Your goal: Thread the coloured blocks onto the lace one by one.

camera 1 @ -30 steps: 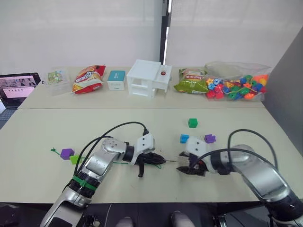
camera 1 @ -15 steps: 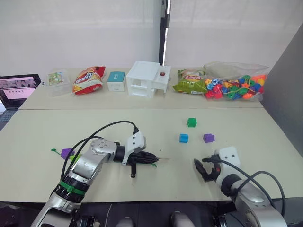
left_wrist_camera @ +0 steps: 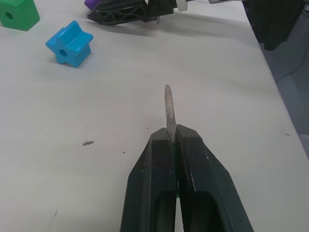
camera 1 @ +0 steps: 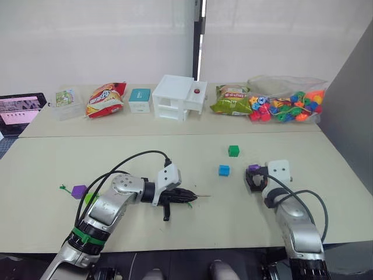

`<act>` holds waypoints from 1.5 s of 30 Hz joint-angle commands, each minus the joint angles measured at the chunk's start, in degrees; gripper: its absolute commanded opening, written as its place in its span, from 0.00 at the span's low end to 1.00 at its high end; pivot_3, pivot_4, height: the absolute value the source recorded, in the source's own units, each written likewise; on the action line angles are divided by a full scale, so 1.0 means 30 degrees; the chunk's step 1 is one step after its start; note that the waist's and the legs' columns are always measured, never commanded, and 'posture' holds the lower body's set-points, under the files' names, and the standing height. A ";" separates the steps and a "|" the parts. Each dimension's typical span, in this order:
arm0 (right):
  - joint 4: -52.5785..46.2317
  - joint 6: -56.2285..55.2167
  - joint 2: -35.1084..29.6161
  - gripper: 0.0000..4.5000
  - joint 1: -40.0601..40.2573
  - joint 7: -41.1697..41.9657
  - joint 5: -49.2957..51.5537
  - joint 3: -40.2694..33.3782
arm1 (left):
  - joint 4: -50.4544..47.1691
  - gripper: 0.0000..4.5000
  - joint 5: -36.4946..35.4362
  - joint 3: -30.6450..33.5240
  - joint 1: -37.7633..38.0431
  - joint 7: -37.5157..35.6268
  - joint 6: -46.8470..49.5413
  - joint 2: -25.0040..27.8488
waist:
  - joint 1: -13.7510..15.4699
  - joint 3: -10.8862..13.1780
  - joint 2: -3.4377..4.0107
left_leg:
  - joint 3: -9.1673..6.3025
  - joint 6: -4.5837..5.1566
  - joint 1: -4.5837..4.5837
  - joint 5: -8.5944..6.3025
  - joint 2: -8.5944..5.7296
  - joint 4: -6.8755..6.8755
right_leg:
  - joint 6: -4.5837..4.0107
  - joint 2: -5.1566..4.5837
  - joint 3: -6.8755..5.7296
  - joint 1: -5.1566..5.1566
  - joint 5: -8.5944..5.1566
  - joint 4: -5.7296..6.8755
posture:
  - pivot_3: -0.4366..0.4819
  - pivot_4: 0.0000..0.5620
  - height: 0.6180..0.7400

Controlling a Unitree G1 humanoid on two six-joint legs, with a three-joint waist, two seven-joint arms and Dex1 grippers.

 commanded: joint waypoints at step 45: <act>-1.2285 0.7691 0.4069 0.65 0.6650 -0.3568 0.0735 0.7788 | 0.0321 0.00 -0.0157 0.0176 -0.0276 -0.0656 -0.0594 0.0518 | -0.0001 -0.0009 0.0000 | -0.0037 0.0002 -0.0015 -0.0001 0.0012 -0.0007 | 0.0005 0.0012 -0.0024 0.0000 -0.0005 -0.0073 | 0.48 0.27 1.00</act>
